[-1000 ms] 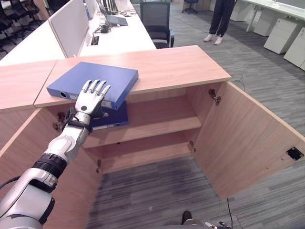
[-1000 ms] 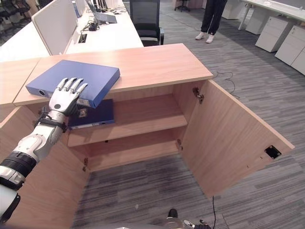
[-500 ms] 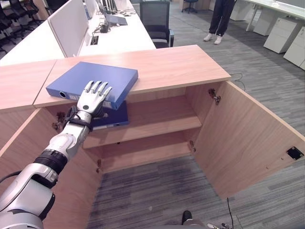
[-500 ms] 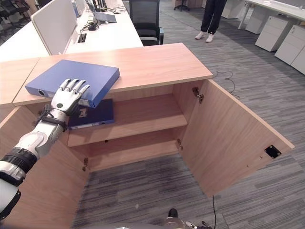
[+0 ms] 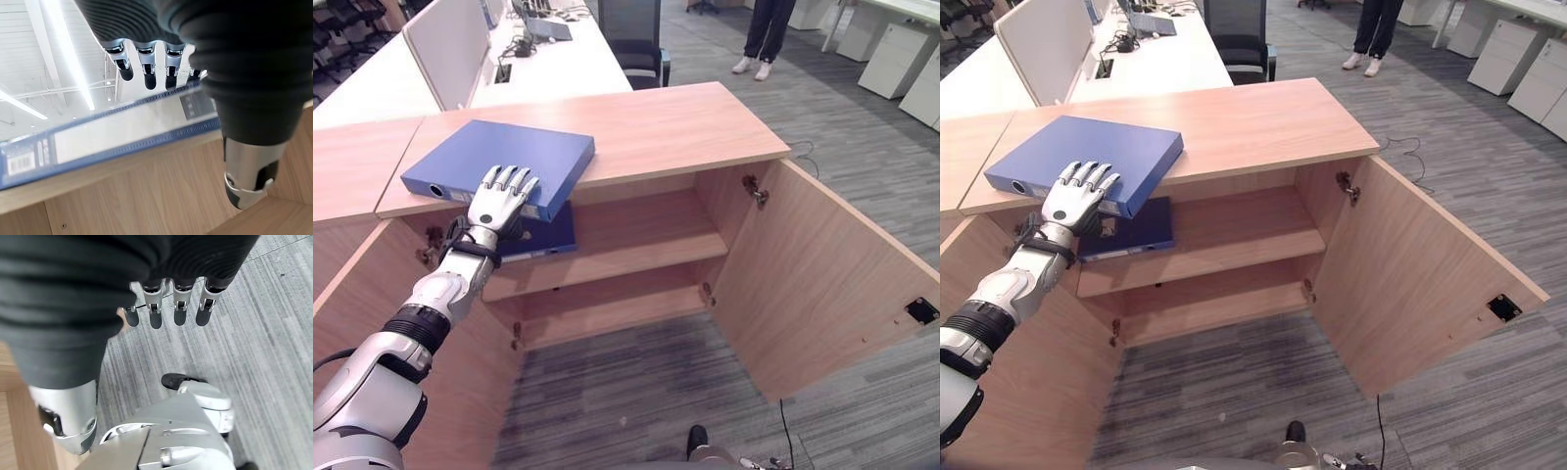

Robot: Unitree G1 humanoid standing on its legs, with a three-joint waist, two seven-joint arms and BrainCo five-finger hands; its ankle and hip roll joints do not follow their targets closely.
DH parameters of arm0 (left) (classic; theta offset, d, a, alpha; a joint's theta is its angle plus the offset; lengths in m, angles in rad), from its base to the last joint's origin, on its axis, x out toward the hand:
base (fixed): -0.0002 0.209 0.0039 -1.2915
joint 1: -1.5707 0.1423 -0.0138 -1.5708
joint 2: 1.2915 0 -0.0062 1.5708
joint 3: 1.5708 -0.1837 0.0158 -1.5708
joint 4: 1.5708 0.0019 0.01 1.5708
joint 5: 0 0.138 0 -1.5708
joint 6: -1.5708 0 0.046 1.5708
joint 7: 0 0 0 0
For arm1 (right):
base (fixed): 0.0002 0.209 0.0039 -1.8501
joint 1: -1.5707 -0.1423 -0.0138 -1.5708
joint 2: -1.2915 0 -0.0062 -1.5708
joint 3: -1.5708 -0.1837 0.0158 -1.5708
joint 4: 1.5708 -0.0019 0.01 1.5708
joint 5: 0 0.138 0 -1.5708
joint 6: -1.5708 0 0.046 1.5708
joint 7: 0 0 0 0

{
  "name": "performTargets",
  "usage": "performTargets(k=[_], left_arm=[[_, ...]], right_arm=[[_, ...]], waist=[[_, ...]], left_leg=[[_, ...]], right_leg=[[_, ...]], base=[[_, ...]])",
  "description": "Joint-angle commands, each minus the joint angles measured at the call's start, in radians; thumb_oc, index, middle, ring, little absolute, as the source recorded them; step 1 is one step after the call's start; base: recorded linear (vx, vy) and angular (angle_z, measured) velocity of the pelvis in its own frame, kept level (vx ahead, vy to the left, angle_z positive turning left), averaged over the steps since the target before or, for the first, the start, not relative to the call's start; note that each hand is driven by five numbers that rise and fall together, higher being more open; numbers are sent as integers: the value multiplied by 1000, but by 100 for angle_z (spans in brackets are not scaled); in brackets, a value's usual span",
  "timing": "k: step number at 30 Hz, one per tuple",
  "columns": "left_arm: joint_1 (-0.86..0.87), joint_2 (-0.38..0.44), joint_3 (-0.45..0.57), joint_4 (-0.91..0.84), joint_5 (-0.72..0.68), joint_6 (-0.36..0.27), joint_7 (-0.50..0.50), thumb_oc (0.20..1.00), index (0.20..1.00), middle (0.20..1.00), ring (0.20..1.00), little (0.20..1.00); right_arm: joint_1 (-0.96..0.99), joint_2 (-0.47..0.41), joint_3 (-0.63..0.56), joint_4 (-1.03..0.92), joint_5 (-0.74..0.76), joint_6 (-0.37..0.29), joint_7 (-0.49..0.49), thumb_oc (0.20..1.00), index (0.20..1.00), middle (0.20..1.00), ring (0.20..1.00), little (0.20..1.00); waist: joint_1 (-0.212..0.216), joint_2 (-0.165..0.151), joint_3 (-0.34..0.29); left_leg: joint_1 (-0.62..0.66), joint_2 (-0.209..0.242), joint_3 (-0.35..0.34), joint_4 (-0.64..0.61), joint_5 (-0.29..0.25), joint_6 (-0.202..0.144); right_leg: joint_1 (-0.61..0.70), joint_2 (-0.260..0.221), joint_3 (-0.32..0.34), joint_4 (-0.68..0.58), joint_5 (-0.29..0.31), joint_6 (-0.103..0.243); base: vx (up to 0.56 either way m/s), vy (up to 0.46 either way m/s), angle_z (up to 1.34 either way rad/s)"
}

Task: Put the empty folder in the office cabinet

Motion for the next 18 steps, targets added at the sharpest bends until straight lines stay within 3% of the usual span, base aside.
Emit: performTargets(k=[1,18], left_arm=[[-197,29,5,74,-20,21,22,1000,1000,1000,1000,1000],[-201,23,7,94,-43,20,24,1000,1000,1000,1000,1000]], right_arm=[[-70,-34,-18,47,39,-20,-12,1000,1000,1000,1000,1000],[-65,-32,-17,48,48,-19,-10,1000,1000,1000,1000,1000]], waist=[[-13,26,42],[-16,14,42]], left_leg=[[32,-8,3,12,-54,-10],[33,-5,11,12,-54,-10]], right_leg=[[77,-35,-21,119,-138,132],[70,-29,-15,118,-137,133]], base=[[0,0,0],[1,0,0]])
